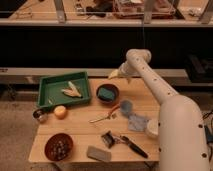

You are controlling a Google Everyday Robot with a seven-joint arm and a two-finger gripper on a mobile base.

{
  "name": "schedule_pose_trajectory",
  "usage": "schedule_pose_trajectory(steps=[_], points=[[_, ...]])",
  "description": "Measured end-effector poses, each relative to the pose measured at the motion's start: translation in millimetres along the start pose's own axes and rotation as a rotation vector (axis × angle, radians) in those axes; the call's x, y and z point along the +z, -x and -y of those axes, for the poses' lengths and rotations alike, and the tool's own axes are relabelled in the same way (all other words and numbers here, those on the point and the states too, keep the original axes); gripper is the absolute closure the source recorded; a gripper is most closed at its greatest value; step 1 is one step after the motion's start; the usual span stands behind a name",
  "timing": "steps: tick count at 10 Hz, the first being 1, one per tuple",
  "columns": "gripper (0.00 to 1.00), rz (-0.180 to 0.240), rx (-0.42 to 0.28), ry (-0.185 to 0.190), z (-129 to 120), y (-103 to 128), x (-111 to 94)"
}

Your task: Place towel in plastic cup

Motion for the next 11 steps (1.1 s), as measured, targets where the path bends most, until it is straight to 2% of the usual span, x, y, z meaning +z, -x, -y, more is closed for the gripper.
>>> schedule_pose_trajectory(steps=[10,11], points=[[0.20,-0.001,-0.003,0.000,0.4,-0.4,-0.8],[0.20,0.003,-0.015,0.010,0.2,-2.5,-5.2]])
